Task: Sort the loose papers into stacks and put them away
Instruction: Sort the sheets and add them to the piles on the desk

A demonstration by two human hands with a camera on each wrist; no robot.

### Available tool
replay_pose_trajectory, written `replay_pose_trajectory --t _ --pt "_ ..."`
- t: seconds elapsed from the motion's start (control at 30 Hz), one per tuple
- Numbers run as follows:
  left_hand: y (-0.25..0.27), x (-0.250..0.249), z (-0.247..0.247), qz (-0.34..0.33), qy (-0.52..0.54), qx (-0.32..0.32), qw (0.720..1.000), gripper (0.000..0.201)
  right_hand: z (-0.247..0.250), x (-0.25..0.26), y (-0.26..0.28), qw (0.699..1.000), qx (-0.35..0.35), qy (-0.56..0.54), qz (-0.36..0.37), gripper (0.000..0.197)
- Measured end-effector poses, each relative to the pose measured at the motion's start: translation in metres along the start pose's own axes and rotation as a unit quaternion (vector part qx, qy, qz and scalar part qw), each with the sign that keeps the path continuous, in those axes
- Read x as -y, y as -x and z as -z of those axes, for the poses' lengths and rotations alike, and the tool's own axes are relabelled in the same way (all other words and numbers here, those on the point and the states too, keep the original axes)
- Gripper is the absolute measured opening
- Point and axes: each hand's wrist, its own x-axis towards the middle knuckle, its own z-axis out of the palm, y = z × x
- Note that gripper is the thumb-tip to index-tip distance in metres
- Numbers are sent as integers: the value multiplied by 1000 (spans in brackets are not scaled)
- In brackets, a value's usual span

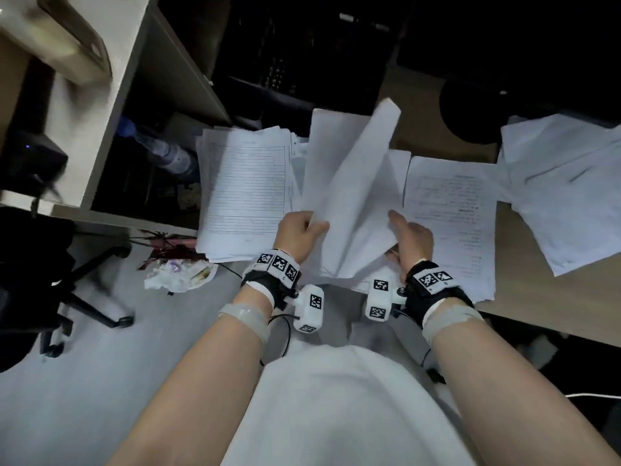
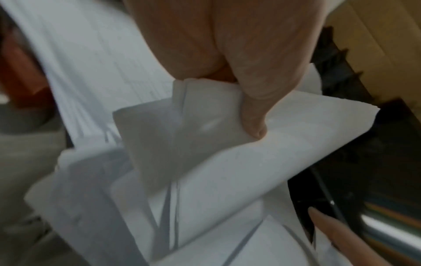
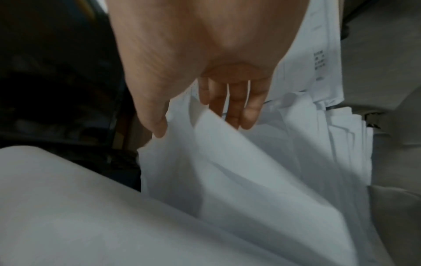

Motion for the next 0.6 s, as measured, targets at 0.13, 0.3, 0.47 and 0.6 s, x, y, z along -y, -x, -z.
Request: replay_pose_trajectory --t 0.13,0.3,0.47,0.6 --pt "-8 -2 11 -17 -53 34 998 25 0 10 -9 992 -1 51 -114 51" --pt "-14 -4 25 -24 -42 37 998 25 -9 -2 -5 985 45 88 -141 9" --pt "-19 4 26 -6 -14 -30 999 36 -4 -15 5 977 135 50 -156 55" --pt "-21 6 26 -6 -23 -33 999 44 1 -27 5 983 121 79 -115 36"
